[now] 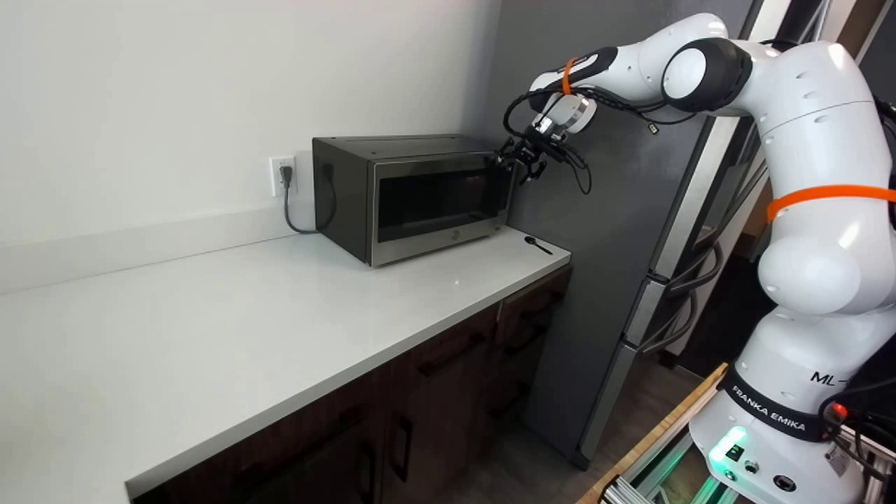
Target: Press a button on the microwave, then open it
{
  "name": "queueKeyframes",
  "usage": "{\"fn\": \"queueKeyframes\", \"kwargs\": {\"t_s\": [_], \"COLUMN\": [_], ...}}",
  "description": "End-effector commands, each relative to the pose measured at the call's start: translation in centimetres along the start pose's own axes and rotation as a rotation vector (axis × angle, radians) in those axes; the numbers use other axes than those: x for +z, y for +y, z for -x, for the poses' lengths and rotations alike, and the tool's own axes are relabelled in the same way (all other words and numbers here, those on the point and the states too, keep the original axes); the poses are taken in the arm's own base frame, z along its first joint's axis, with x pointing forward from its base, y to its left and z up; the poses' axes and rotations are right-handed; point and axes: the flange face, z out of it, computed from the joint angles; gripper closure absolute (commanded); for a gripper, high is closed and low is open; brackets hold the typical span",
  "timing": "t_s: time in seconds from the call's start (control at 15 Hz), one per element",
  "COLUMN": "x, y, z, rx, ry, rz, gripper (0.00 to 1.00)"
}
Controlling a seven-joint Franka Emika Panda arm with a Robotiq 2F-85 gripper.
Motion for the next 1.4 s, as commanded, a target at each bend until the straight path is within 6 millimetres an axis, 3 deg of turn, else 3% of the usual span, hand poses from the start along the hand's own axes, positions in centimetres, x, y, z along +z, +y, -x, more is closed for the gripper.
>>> {"fn": "queueKeyframes", "kwargs": {"t_s": [0.0,0.47,0.6,1.07,1.33], "x": [-1.6,-8.1,-9.0,-8.6,-7.9], "y": [0.0,-1.2,-0.7,1.8,2.1], "z": [1.4,2.6,2.4,-0.4,-1.3], "rx": [-0.012,-0.069,-0.07,-0.075,-0.083], "ry": [0.001,0.104,0.122,0.295,0.379], "rz": [0.031,0.081,0.089,0.094,0.064], "gripper": [0.0,0.0,0.0,0.0,0.0]}}
